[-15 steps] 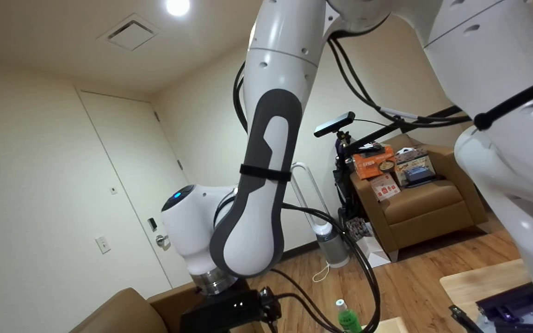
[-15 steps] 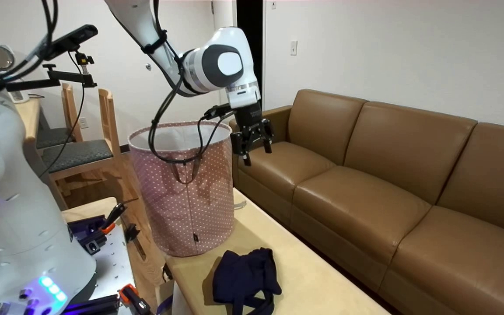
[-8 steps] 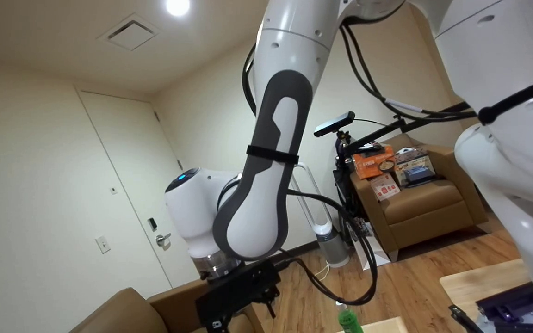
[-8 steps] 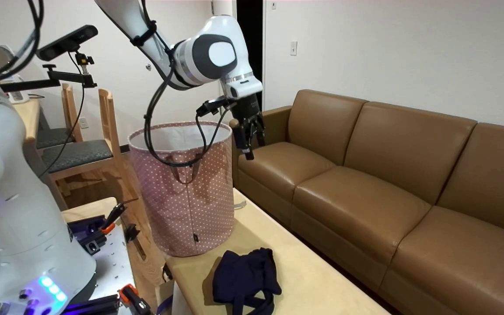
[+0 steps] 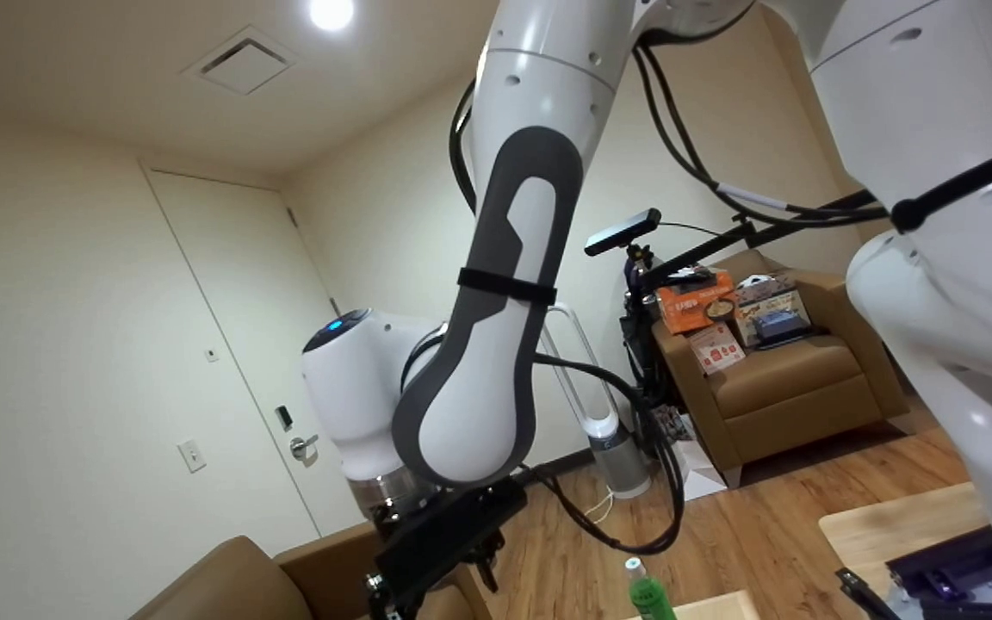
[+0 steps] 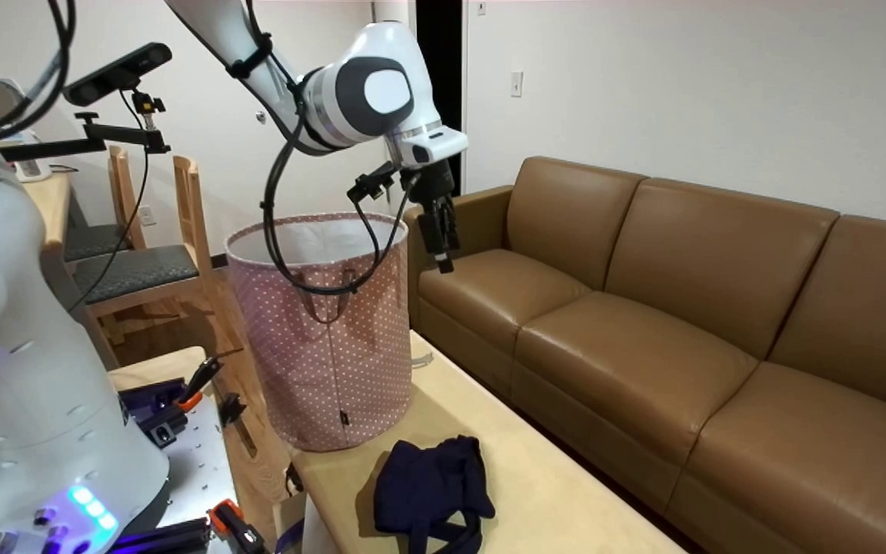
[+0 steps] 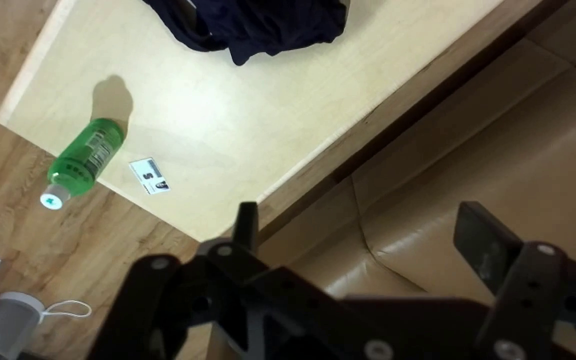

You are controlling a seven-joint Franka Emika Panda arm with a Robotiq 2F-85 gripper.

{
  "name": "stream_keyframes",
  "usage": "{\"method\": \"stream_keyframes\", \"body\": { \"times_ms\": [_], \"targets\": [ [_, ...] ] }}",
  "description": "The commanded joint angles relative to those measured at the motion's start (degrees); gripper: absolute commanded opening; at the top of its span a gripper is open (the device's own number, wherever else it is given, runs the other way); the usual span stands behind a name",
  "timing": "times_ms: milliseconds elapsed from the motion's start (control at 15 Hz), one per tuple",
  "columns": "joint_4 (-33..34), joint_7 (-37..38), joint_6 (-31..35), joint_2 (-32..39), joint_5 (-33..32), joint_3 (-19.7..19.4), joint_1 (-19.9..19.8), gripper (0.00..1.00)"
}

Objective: Pick up the black cloth from the bag and put it on the table.

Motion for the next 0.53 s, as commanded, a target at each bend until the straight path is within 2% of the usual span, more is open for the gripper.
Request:
{"method": "stream_keyframes", "body": {
  "times_ms": [0,267,333,400,467],
  "targets": [
    [-2.4,-14.1,0.3,-3.2,3.7,0.9,-0.5,1.0],
    [-5.1,-27.7,-0.9,-6.4,7.5,2.0,0.2,1.0],
    [-5.8,-29.1,4.2,-6.4,7.6,2.2,0.0,1.0],
    [-3.2,-24.4,0.9,-3.9,6.2,2.9,-1.3,1.0],
    [-3.8,-25.8,2.3,-4.5,6.4,3.3,-1.3,1.0]
  ]
}}
